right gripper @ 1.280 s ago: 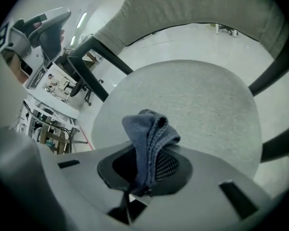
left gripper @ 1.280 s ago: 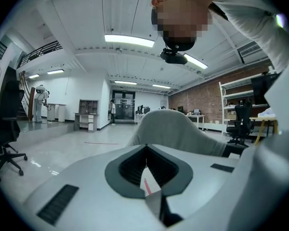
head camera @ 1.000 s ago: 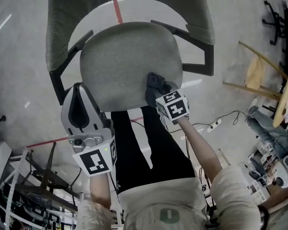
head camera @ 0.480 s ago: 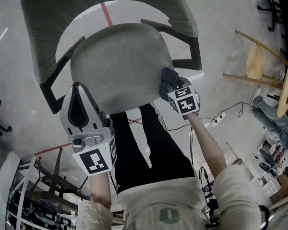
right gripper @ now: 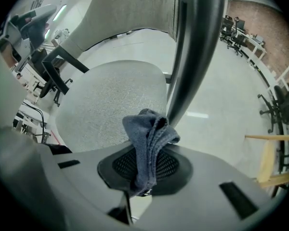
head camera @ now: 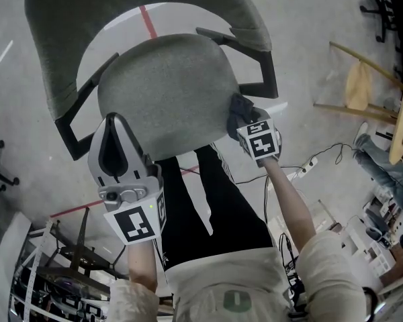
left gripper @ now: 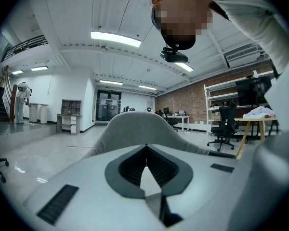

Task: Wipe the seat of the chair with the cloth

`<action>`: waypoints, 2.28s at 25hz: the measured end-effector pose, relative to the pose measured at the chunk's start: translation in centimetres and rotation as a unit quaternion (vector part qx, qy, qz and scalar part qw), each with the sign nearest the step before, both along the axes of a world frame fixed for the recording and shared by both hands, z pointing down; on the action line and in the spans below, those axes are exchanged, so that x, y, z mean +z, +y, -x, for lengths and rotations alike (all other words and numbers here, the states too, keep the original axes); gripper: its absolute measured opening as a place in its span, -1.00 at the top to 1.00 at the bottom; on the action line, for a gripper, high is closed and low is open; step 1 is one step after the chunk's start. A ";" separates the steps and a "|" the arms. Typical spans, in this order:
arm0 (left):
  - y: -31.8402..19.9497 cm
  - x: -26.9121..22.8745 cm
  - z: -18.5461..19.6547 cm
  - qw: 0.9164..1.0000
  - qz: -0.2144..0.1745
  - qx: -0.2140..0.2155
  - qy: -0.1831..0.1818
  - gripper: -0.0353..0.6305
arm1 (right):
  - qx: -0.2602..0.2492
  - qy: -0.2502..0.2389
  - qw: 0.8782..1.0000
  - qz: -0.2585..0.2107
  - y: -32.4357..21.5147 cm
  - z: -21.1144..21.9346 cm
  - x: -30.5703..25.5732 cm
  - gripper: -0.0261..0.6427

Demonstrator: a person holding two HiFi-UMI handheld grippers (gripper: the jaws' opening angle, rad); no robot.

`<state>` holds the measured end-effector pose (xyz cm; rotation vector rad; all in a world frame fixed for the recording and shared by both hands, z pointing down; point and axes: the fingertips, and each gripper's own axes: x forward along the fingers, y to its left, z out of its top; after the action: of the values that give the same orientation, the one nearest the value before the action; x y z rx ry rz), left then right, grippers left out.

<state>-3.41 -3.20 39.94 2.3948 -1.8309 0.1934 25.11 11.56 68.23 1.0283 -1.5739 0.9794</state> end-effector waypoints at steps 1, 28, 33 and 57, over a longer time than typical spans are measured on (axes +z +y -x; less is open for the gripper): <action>0.0 -0.1 0.1 1.000 -0.001 -0.001 -0.001 0.85 | 0.002 0.002 1.000 0.001 0.0 -0.1 0.1 0.75; -2.4 -23.4 1.3 0.994 -0.098 -0.020 0.039 0.85 | -0.036 -0.119 0.892 -0.435 -21.6 18.5 -41.8 0.75; -2.2 -32.6 1.4 0.987 -0.148 -0.020 0.055 0.85 | -0.102 -0.121 0.788 -0.595 -18.6 21.0 -58.5 0.75; 3.2 -40.9 8.2 0.970 -0.224 -0.062 0.067 0.85 | -0.135 -0.226 0.753 -0.604 -12.1 26.4 -67.5 0.75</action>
<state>-11.59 0.00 -0.96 2.4683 -2.1337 -0.4295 -1.33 -0.57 0.71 1.3479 -2.7856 -0.1805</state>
